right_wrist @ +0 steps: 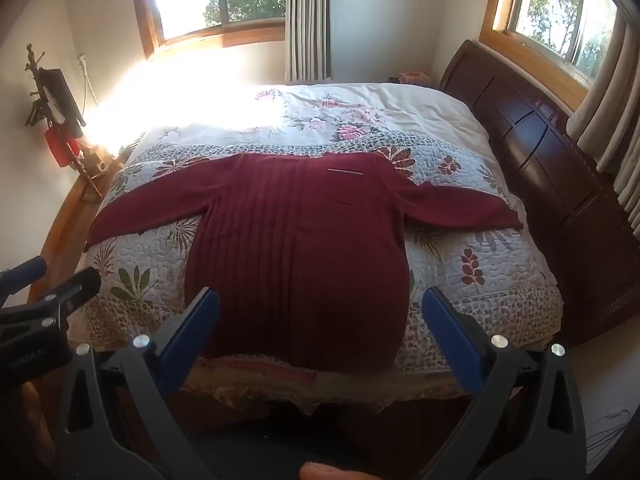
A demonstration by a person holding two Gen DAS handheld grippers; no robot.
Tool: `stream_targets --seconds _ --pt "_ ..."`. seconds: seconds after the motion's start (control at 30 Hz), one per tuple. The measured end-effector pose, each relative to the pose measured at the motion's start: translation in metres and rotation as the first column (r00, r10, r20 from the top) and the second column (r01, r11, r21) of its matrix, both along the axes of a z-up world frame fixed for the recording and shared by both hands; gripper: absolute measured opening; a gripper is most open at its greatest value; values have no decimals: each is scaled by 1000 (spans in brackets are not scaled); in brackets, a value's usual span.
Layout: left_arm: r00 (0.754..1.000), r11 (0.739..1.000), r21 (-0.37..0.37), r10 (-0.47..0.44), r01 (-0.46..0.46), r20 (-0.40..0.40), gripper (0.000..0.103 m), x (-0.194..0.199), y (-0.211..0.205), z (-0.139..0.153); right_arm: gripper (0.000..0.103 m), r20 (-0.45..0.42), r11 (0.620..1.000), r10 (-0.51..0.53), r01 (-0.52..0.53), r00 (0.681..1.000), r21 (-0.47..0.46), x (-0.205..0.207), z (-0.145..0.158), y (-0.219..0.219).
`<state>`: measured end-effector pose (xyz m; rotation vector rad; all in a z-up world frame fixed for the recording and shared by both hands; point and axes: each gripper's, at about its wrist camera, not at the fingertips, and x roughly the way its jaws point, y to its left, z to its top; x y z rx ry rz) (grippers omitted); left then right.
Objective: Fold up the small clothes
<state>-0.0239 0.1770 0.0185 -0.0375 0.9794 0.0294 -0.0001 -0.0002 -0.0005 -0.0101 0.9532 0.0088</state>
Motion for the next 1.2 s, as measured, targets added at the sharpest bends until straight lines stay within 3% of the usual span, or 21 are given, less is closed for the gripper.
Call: stream_targets --seconds 1.2 --pt "1000 1000 15 -1 1 7 99 2 1 4 100 0 1000 -10 10 1000 8 -2 -4 -8"
